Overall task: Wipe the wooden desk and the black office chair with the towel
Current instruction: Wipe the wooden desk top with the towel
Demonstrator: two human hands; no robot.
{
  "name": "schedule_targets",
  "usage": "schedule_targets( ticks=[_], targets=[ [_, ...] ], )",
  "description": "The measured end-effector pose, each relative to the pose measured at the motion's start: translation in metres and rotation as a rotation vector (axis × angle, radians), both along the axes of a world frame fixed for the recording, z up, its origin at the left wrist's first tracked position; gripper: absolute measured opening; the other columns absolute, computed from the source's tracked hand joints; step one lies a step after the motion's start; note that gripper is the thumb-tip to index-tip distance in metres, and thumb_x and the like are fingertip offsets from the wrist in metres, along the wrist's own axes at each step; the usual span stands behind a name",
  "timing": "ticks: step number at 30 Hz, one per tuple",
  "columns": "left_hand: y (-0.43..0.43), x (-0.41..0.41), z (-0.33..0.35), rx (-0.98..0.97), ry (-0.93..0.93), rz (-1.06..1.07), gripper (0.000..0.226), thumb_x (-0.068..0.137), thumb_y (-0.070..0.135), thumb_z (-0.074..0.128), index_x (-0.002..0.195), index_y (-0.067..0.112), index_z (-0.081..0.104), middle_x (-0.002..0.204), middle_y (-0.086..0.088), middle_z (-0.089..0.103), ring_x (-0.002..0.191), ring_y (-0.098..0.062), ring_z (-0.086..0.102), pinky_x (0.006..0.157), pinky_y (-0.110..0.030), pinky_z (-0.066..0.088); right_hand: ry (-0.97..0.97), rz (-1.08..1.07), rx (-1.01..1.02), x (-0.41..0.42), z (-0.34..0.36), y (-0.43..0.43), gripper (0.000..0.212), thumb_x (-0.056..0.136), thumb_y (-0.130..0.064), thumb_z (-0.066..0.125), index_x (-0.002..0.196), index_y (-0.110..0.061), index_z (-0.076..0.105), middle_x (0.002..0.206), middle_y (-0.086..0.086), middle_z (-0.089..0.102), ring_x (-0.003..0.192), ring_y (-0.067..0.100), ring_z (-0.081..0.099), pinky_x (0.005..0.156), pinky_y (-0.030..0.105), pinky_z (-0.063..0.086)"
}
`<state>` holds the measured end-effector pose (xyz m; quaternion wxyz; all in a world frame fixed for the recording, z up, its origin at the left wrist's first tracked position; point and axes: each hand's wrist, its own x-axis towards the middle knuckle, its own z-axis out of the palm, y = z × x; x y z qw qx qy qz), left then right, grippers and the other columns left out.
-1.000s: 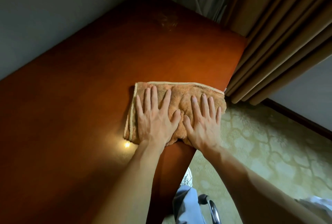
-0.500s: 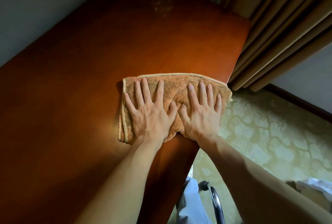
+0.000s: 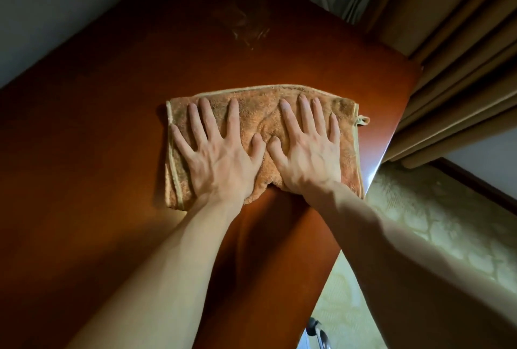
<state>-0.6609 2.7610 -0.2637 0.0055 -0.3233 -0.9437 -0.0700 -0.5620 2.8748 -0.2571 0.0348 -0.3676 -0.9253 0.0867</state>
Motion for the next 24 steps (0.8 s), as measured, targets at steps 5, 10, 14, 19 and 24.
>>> schedule_targets(
  ticks=[5, 10, 14, 19, 24],
  targets=[
    [0.049, -0.041, -0.001, -0.045, 0.024, 0.036, 0.080, 0.094, 0.069, 0.007, 0.163, 0.031, 0.013, 0.169, -0.022, 0.012, 0.158, -0.038, 0.006, 0.121, -0.069, 0.008, 0.025, 0.040, -0.017, -0.044, -0.001, 0.052, 0.073, 0.096, -0.059, 0.024, 0.164, -0.032, 0.016, 0.173, 0.006, 0.007, 0.160, 0.025, -0.004, 0.128, 0.054, -0.001],
    [0.095, -0.090, 0.001, -0.087, 0.044, 0.021, 0.080, 0.094, 0.070, 0.006, 0.163, 0.030, 0.013, 0.168, -0.022, 0.015, 0.157, -0.038, 0.010, 0.120, -0.069, 0.010, 0.070, 0.040, -0.045, -0.090, 0.002, 0.096, 0.073, 0.098, -0.058, 0.028, 0.164, -0.029, 0.019, 0.173, 0.008, 0.008, 0.160, 0.027, -0.004, 0.127, 0.055, -0.004],
    [0.115, -0.109, 0.001, -0.085, 0.055, 0.029, 0.077, 0.097, 0.069, 0.013, 0.163, 0.030, 0.015, 0.167, -0.023, 0.017, 0.156, -0.039, 0.012, 0.120, -0.069, 0.011, 0.096, 0.056, -0.046, -0.111, 0.001, 0.116, 0.073, 0.098, -0.056, 0.032, 0.164, -0.026, 0.023, 0.172, 0.011, 0.012, 0.159, 0.030, -0.001, 0.126, 0.057, -0.003],
    [0.125, -0.121, 0.003, -0.062, 0.046, 0.015, 0.080, 0.095, 0.070, 0.011, 0.163, 0.029, 0.018, 0.166, -0.024, 0.019, 0.155, -0.040, 0.015, 0.119, -0.070, 0.012, 0.084, 0.097, -0.043, -0.122, 0.000, 0.130, 0.073, 0.097, -0.055, 0.034, 0.163, -0.024, 0.024, 0.171, 0.013, 0.015, 0.159, 0.032, 0.001, 0.125, 0.058, 0.000],
    [0.133, -0.128, 0.005, -0.089, 0.049, 0.005, 0.081, 0.094, 0.070, 0.010, 0.163, 0.028, 0.019, 0.166, -0.023, 0.019, 0.155, -0.039, 0.014, 0.119, -0.069, 0.013, 0.076, 0.123, -0.037, -0.127, 0.001, 0.139, 0.073, 0.098, -0.055, 0.034, 0.163, -0.024, 0.024, 0.171, 0.013, 0.015, 0.159, 0.032, 0.002, 0.126, 0.058, 0.000]
  ],
)
